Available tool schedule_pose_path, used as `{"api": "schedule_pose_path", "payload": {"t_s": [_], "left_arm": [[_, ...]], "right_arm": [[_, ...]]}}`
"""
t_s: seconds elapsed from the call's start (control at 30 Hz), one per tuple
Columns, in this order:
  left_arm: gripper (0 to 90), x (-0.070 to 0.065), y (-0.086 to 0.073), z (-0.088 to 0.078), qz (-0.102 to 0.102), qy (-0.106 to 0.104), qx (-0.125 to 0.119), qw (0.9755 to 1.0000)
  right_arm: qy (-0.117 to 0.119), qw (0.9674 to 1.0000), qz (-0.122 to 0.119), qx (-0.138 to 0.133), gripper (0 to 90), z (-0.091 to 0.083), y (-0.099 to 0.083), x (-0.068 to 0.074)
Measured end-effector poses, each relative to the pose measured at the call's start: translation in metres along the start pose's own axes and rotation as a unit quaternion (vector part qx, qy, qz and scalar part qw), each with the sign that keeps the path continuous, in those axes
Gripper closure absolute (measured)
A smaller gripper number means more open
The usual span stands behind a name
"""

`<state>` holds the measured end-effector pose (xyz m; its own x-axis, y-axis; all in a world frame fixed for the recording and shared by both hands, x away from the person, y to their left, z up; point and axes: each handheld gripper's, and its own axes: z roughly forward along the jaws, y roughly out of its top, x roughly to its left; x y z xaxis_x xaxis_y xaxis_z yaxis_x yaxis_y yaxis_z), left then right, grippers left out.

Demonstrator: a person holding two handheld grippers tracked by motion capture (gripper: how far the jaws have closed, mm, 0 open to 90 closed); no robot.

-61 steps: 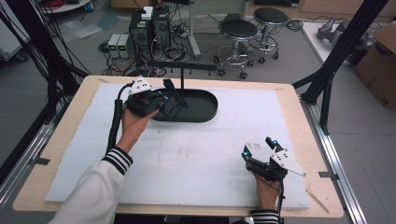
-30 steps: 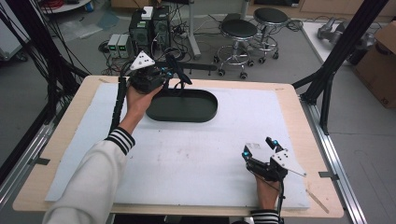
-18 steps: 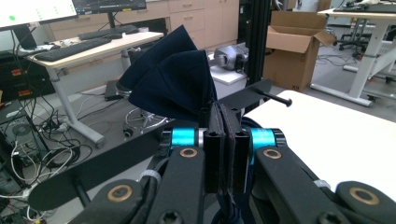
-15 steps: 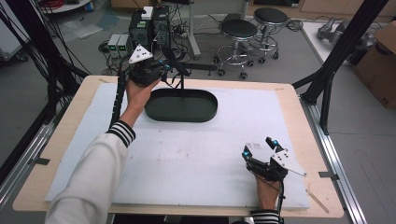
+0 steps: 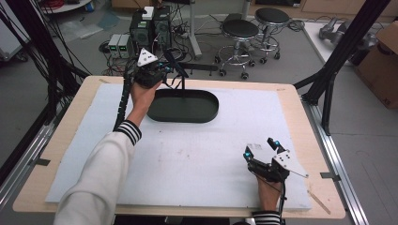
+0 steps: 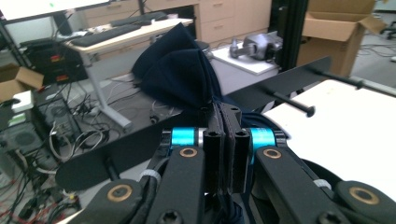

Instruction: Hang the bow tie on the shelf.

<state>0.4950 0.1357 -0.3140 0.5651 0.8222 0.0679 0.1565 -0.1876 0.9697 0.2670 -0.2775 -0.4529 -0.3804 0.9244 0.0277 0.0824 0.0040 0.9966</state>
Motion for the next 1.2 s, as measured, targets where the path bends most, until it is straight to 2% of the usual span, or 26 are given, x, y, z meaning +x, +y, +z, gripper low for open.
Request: {"api": "schedule_pose_path", "payload": {"t_s": [0.1,0.27,0.73,0.87,0.9,0.97,1.07,1.2], "left_arm": [[87.7,0.0,-0.002,0.001,0.006,0.005,0.007,0.9999],[87.7,0.003,-0.01,0.0,-0.005,0.008,0.013,0.9999],[87.2,0.003,-0.017,-0.002,-0.004,0.005,0.026,0.9996],[86.0,0.001,-0.017,-0.003,0.003,0.007,0.03,0.9995],[85.8,0.0,-0.018,-0.002,0.017,0.01,0.041,0.999],[85.6,0.001,-0.02,-0.002,0.013,0.01,0.046,0.9988],[82.8,0.002,-0.023,-0.002,0.006,0.009,0.044,0.999],[77.9,0.002,-0.03,-0.002,0.012,0.008,0.047,0.9988]], "right_arm": [[0.0,1.0,0.0,0.0,9.5,0.0,0.0,0.0],[0.0,1.0,-0.002,-0.001,9.5,0.0,0.0,0.0],[-0.001,1.0,-0.002,0.0,9.5,0.0,0.0,0.0],[0.0,1.0,-0.002,0.0,9.5,0.0,0.0,0.0],[0.0,1.0,-0.002,0.0,9.5,0.0,0.0,0.0],[0.001,1.0,-0.001,-0.001,9.5,-0.001,0.0,0.0],[0.002,1.0,-0.003,-0.004,9.5,-0.001,0.0,-0.001],[0.002,1.0,0.0,-0.002,9.5,-0.001,0.0,-0.001]]}}
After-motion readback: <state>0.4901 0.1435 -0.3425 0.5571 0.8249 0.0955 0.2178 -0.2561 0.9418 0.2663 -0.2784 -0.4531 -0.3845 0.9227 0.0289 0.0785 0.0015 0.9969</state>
